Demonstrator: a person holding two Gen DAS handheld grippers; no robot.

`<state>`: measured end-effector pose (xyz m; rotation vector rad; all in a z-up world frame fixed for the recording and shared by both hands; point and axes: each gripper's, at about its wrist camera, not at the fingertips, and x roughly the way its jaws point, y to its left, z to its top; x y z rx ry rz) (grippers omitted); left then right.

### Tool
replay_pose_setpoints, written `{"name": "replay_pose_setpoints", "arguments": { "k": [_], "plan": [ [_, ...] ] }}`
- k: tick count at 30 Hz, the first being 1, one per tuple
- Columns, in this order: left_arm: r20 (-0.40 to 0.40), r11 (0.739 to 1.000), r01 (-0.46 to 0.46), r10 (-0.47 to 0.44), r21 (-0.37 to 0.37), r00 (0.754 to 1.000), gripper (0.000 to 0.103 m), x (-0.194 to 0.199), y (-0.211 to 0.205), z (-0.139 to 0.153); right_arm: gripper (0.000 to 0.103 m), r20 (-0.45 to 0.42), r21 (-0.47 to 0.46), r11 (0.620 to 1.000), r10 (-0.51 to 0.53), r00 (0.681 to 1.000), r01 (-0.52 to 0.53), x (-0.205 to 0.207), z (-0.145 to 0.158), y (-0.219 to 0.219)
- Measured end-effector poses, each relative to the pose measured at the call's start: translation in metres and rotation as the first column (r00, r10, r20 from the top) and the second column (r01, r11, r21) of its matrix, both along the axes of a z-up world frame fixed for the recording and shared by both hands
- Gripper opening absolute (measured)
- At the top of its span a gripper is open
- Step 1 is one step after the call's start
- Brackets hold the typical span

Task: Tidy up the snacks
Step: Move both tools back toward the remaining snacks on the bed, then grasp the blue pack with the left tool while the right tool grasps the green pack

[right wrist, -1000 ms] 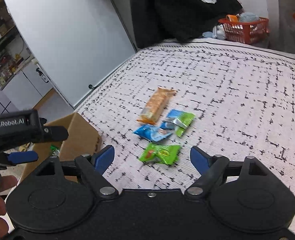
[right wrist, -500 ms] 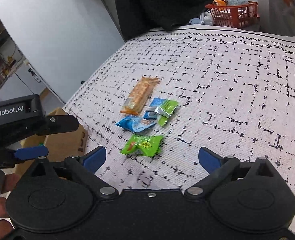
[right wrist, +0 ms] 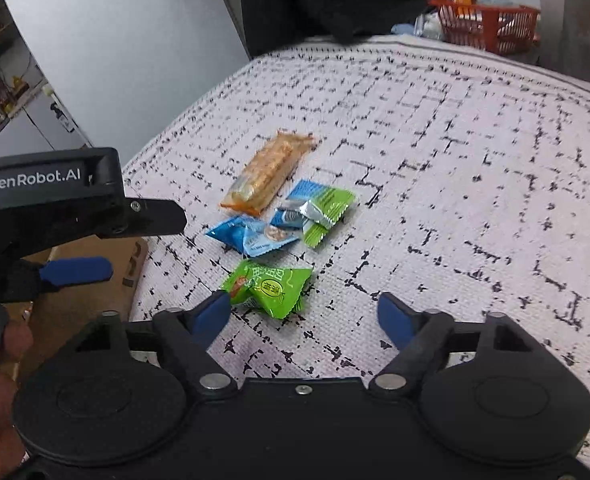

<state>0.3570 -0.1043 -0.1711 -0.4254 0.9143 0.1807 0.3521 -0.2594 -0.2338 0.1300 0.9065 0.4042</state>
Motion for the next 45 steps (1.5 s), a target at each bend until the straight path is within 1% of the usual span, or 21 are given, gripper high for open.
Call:
{"name": "replay_pose_setpoints", "arguments": {
  "k": [2,4,7,11,16,17,18,19,21,22,23,24,32,35,36,38,39,41,42,43,45],
  "plan": [
    [0.002,1.000,0.011,-0.011,-0.005,1.000,0.080,0.003,-0.001,-0.003,0.077,0.001,-0.012,1.000,0.004,1.000,-0.004,0.002,-0.002,0.004],
    [-0.009,1.000,0.012,-0.012,-0.021,1.000,0.071,0.006,0.000,-0.007,0.077,0.000,-0.012,1.000,0.009,1.000,-0.009,0.004,-0.004,0.007],
    [-0.009,1.000,0.016,-0.016,-0.022,1.000,0.063,0.011,0.001,-0.012,0.077,-0.004,0.003,1.000,0.012,1.000,-0.012,0.008,-0.005,0.013],
    [-0.016,0.999,0.021,-0.021,-0.039,1.000,0.058,0.018,0.004,-0.019,0.077,0.010,-0.016,1.000,0.007,1.000,-0.007,0.014,-0.008,0.023],
    [-0.015,0.998,0.035,-0.036,-0.057,0.999,0.058,0.027,0.006,-0.026,0.070,0.042,-0.137,0.990,0.045,0.998,-0.039,0.011,-0.011,0.037],
    [-0.016,0.997,0.040,-0.041,-0.061,0.999,0.058,0.029,0.006,-0.028,0.066,0.047,-0.151,0.988,0.046,0.998,-0.039,0.011,-0.012,0.037],
    [-0.018,0.997,0.043,-0.045,-0.065,0.999,0.058,0.031,0.005,-0.030,0.059,0.052,-0.159,0.987,0.042,0.998,-0.034,0.011,-0.011,0.036],
    [-0.017,0.997,0.048,-0.049,-0.067,0.999,0.058,0.033,0.004,-0.032,0.056,0.054,-0.160,0.987,0.032,0.998,-0.023,0.012,-0.011,0.034],
    [-0.014,0.996,0.059,-0.060,-0.071,0.998,0.059,0.036,0.002,-0.035,0.042,0.049,-0.132,0.991,-0.004,0.999,0.011,0.015,-0.010,0.026],
    [-0.013,0.995,0.065,-0.066,-0.076,0.998,0.059,0.039,0.001,-0.037,0.039,0.046,-0.120,0.993,-0.018,0.999,0.023,0.016,-0.009,0.022],
    [-0.012,0.994,0.070,-0.071,-0.082,0.997,0.059,0.041,0.000,-0.039,0.033,0.043,-0.111,0.993,-0.030,0.999,0.034,0.017,-0.009,0.019],
    [-0.014,0.994,0.072,-0.073,-0.085,0.997,0.059,0.043,-0.002,-0.041,0.030,0.041,-0.103,0.994,-0.040,0.998,0.044,0.018,-0.009,0.017],
    [-0.037,0.992,0.083,-0.086,-0.097,0.996,0.060,0.056,-0.011,-0.058,0.023,0.043,-0.060,0.996,-0.067,0.997,0.070,0.022,-0.009,0.009],
    [-0.020,0.992,0.085,-0.087,-0.092,0.996,0.059,0.058,-0.013,-0.060,0.022,0.046,-0.050,0.996,-0.075,0.996,0.078,0.021,-0.009,0.007],
    [-0.011,0.992,0.086,-0.088,-0.092,0.996,0.058,0.059,-0.013,-0.060,0.022,0.047,-0.049,0.996,-0.075,0.996,0.077,0.021,-0.008,0.008],
    [-0.010,0.992,0.084,-0.085,-0.091,0.996,0.049,0.061,-0.014,-0.062,0.021,0.049,-0.048,0.996,-0.076,0.996,0.078,0.022,-0.008,0.009],
    [-0.014,0.993,0.083,-0.085,-0.084,0.996,0.040,0.061,-0.014,-0.062,0.021,0.049,-0.044,0.996,-0.078,0.996,0.081,0.021,-0.007,0.008],
    [-0.011,0.993,0.085,-0.086,-0.087,0.996,0.039,0.060,-0.012,-0.061,0.021,0.051,-0.037,0.996,-0.082,0.995,0.084,0.021,-0.006,0.008],
    [-0.012,0.993,0.084,-0.085,-0.084,0.996,0.036,0.059,-0.011,-0.059,0.021,0.053,-0.032,0.996,-0.084,0.995,0.085,0.020,-0.005,0.007],
    [-0.012,0.993,0.083,-0.084,-0.079,0.996,0.030,0.058,-0.011,-0.058,0.021,0.056,-0.027,0.996,-0.084,0.995,0.086,0.020,-0.003,0.007],
    [-0.012,0.995,0.077,-0.078,-0.068,0.997,0.030,0.054,-0.008,-0.054,0.021,0.062,-0.015,0.997,-0.080,0.995,0.081,0.018,0.000,0.008]
  ]
}}
